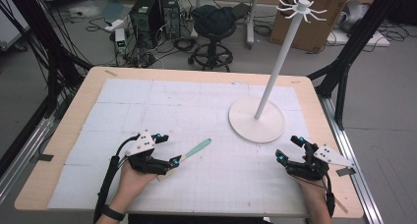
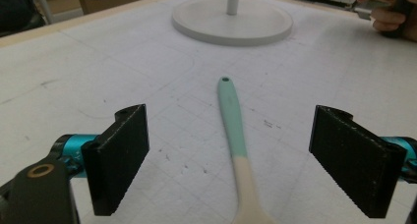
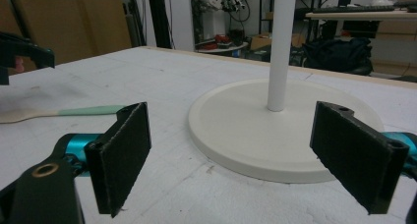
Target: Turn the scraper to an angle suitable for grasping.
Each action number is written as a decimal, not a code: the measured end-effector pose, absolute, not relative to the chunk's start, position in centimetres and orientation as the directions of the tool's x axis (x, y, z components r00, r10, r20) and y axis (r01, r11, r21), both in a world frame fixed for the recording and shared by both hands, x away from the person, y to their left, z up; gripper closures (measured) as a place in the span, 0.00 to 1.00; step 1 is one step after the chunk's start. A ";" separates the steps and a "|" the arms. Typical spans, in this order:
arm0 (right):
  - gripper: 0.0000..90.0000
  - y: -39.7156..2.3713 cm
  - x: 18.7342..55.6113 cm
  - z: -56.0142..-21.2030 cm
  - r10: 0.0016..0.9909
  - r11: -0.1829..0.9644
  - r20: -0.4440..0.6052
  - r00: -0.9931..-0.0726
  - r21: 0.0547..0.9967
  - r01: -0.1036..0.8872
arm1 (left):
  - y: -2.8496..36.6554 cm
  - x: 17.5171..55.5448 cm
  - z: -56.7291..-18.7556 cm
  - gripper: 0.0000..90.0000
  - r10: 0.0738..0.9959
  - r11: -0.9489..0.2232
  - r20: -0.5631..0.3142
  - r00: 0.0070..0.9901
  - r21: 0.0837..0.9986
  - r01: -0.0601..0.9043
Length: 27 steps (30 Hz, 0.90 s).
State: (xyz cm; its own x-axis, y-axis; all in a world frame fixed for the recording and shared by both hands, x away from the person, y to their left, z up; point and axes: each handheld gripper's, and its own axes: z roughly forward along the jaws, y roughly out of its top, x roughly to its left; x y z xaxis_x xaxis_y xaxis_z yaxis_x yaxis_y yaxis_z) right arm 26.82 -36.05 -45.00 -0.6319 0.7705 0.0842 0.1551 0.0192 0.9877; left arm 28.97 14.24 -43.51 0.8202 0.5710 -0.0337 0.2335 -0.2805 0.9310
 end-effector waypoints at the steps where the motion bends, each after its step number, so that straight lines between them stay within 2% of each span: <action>1: 0.16 -36.1 26.8 -45.0 0.770 0.020 0.084 -0.632 0.988 0.154 | 13.9 29.0 -43.6 0.17 0.571 -0.286 -0.036 0.820 0.928 0.240; 9: 0.16 -36.1 26.8 -45.0 0.770 0.019 0.084 -0.633 0.988 0.155 | 12.4 29.4 -44.6 0.22 0.596 -0.339 -0.048 0.802 0.890 0.305; 16: 0.16 -36.0 26.8 -45.0 0.770 0.019 0.084 -0.633 0.988 0.154 | 12.1 29.6 -44.7 0.37 0.608 -0.358 -0.073 0.790 0.863 0.356; 18: 0.16 -36.0 26.8 -45.0 0.770 0.019 0.084 -0.633 0.988 0.154 | 11.9 29.6 -44.8 0.38 0.610 -0.374 -0.065 0.790 0.855 0.360; 27: 0.16 -36.0 26.8 -45.0 0.771 0.020 0.081 -0.632 0.988 0.151 | 10.9 29.2 -44.9 0.58 0.609 -0.470 0.019 0.793 0.814 0.341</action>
State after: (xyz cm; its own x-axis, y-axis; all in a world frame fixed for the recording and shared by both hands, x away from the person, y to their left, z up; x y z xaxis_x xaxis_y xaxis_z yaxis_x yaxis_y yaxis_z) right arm 26.83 -36.03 -45.01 -0.6322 0.7707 0.0805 0.1506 0.0203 0.9884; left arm 29.24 10.85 -44.92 0.7928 0.6091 0.0195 0.3408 -0.4697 0.8144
